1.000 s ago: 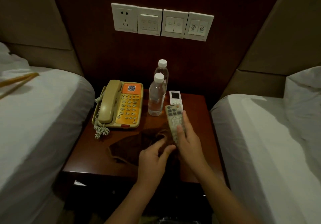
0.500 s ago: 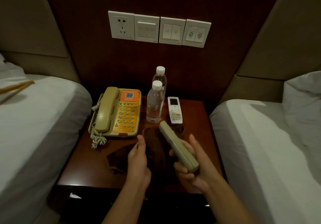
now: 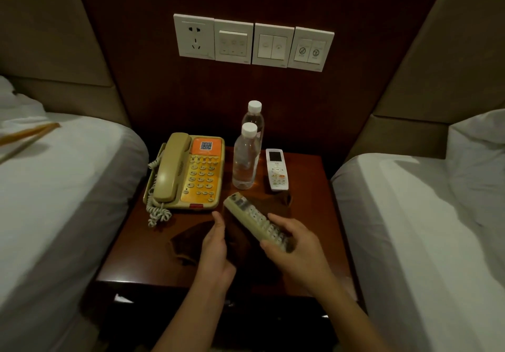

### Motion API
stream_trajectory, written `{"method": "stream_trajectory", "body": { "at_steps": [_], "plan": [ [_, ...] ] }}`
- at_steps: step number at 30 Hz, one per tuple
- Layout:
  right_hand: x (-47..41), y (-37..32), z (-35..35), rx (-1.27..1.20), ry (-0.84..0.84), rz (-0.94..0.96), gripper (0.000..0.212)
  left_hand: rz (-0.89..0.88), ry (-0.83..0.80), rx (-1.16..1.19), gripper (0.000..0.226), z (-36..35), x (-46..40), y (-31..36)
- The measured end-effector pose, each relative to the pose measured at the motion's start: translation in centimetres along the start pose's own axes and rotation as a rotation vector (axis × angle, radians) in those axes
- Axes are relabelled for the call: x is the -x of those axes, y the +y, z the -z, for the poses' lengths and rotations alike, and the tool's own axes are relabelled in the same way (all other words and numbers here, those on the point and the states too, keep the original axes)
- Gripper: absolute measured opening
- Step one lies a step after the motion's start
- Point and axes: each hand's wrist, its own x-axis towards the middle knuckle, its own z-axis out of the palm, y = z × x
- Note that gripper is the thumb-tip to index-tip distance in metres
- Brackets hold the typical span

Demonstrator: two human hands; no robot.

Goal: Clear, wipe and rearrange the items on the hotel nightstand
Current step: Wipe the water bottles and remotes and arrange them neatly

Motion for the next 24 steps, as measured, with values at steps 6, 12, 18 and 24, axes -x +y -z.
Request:
{"method": "stream_trajectory", "body": {
  "at_steps": [6,12,18,24],
  "plan": [
    [-0.6,0.9,-1.2,-0.019,0.041,0.033,0.03,-0.002,0.027,-0.019,0.066,0.5,0.5,-0.3],
    [-2.3,0.1,-2.3,-0.208,0.022,-0.072,0.031,-0.13,-0.094,-0.211,0.049,0.7,1.2,-0.6],
    [-3.3,-0.5,-2.7,-0.277,0.079,-0.108,0.037,-0.236,-0.153,-0.417,0.039,1.2,1.7,-0.3],
    [-5.4,-1.2,-1.7,-0.086,0.265,-0.09,0.038,-0.27,-0.222,-0.632,0.022,1.4,2.4,-1.1]
  ]
}}
